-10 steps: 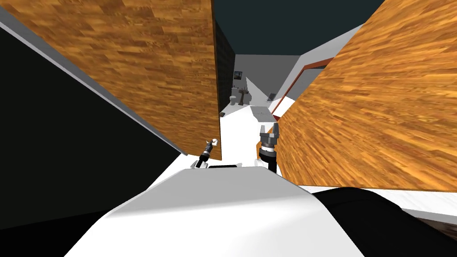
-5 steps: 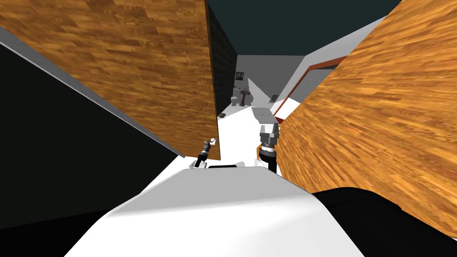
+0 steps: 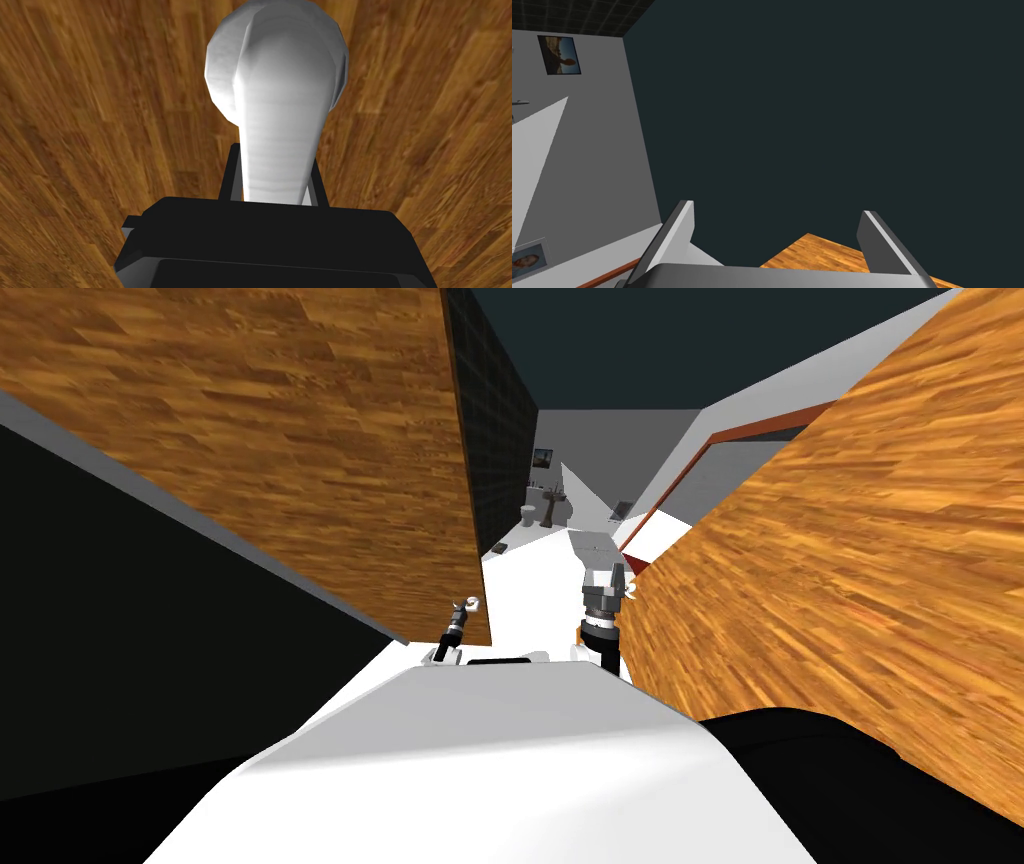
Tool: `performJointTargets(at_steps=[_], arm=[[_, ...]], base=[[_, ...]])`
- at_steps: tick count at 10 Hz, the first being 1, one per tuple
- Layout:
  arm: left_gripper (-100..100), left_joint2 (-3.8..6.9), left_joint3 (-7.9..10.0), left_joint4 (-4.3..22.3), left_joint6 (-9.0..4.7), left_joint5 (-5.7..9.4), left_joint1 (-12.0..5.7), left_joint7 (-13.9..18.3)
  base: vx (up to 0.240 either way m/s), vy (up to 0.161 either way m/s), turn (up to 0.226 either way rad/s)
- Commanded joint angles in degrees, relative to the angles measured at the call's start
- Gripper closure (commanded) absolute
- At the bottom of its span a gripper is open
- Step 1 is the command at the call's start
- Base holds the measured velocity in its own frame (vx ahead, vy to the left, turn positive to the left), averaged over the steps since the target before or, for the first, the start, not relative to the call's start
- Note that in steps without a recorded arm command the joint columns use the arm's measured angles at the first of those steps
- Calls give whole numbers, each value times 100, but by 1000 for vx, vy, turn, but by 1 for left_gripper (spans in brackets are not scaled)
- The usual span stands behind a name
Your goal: Push the door open
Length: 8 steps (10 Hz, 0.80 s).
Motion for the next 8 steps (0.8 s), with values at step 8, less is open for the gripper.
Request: performJointTargets(at_steps=[8], arm=[[100, -83, 576, 69, -15, 216, -47, -204]], base=[[165, -112, 62]])
